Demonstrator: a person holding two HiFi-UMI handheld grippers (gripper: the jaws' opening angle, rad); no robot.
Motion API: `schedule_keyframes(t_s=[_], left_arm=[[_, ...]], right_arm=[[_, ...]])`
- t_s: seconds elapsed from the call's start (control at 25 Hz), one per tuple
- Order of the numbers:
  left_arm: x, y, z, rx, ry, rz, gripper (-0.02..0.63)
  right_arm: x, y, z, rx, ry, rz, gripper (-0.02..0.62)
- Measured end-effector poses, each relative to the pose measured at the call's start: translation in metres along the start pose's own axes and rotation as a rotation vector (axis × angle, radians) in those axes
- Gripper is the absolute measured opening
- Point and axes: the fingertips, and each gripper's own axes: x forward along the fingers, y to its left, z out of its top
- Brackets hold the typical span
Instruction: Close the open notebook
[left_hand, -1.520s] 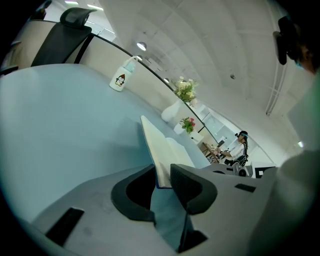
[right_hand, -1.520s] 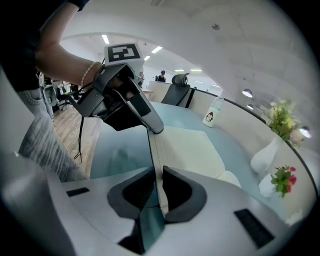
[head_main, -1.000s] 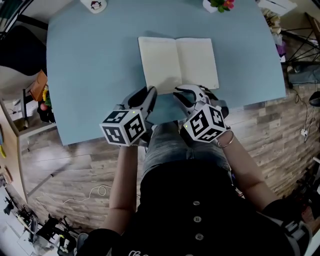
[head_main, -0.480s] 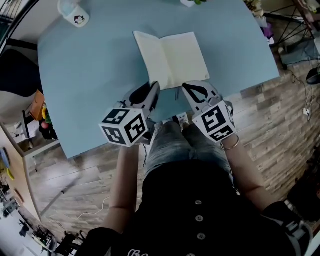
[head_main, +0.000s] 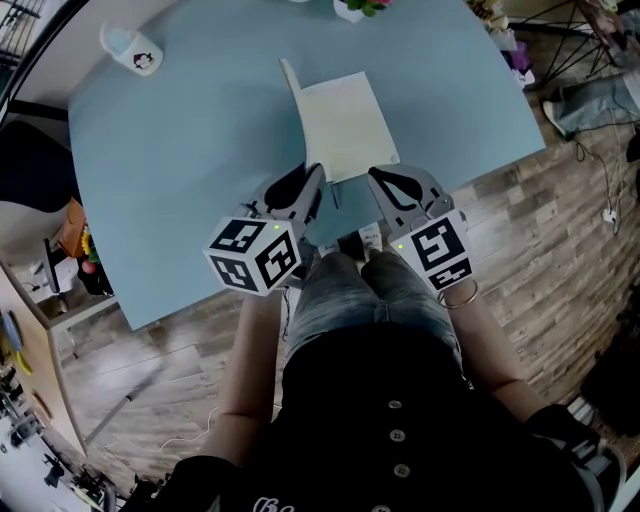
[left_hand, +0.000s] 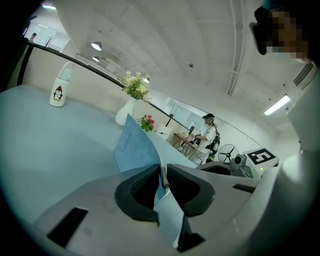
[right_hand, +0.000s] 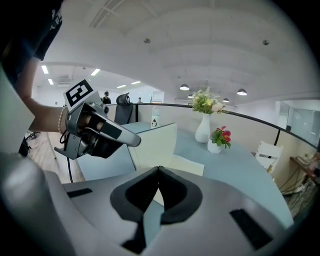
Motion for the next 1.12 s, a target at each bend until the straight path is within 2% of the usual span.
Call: schedule_keyframes(t_s=[0.24, 0.64, 1.12], left_arm=[[0.019, -0.014, 0.001, -0.007, -0.008, 0.002, 0.049], [0.053, -0.032, -0.007, 0.041, 0.042, 0.007, 0.051], [0.087, -0.042, -0.022, 0.082, 0.114, 0.015, 0.051]], right_arm=[[-0.01, -0.029, 0.001, 0.045, -0.044, 0.006, 0.0], [-0.022, -0.06, -0.011, 0.174, -0.1, 0.042, 0.0], [-0.022, -0.079, -0.025, 0.196, -0.085, 0.049, 0.0]])
